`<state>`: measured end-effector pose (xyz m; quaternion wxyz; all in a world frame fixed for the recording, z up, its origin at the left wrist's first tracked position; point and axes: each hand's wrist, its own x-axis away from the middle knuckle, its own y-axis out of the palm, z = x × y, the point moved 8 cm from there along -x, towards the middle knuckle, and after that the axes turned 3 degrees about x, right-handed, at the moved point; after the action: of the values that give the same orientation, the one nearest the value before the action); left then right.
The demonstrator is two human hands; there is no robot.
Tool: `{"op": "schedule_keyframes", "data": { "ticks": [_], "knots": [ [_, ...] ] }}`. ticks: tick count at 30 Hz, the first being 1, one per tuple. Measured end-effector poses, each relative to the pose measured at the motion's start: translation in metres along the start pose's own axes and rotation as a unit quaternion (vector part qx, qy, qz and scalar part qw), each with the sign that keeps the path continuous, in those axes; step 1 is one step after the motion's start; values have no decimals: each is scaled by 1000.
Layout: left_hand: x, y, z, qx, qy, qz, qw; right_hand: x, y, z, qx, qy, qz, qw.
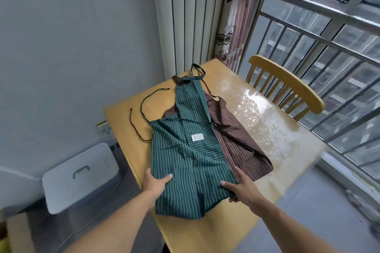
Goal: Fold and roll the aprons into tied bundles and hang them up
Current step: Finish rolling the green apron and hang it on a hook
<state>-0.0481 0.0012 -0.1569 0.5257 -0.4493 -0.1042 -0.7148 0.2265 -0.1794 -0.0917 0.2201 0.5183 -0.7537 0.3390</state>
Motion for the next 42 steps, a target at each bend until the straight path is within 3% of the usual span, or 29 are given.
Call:
{"op": "schedule_keyframes", "data": {
  "ticks": [2,4,7,8,10,13,16,18,20,22,24,25,28,33,38,42],
  "knots": [
    [12,11,2,2,-28,-74,997,12,-10,-31,-4,-49,16,999],
    [23,8,35,32,17,-65,997,19,-26,-69,-22,-86,15,996],
    [55,-27,143,96,145,21,984,44,-61,-154,-52,-192,-8,980],
    [63,-42,182,160,177,17,971,54,-75,-186,-61,-236,-19,970],
    [97,-64,261,267,217,-63,937,79,-107,-252,-71,-322,-9,944],
    [168,-91,353,333,268,-150,892,120,-167,-328,-78,-400,155,900],
    [257,-117,410,390,347,-246,817,182,-212,-379,-98,-469,293,828],
    [297,-128,427,325,411,-276,806,219,-227,-402,-84,-503,351,785],
    [318,-138,438,194,491,-204,824,250,-240,-417,-81,-531,398,744],
    [334,-158,447,100,556,-28,825,275,-249,-430,-79,-548,428,715],
    [345,-174,451,79,587,93,800,288,-249,-441,-64,-551,416,721],
    [344,-174,451,76,591,95,798,287,-247,-443,-55,-544,396,738],
    [324,-160,440,36,572,46,818,266,-240,-437,-8,-496,348,795],
    [253,-112,391,111,481,-112,862,202,-224,-400,19,-405,250,879],
    [208,-77,335,170,409,-178,879,165,-215,-359,-33,-350,185,918],
    [193,-72,325,168,392,-174,887,143,-215,-335,-66,-313,169,932]
  ]
}}
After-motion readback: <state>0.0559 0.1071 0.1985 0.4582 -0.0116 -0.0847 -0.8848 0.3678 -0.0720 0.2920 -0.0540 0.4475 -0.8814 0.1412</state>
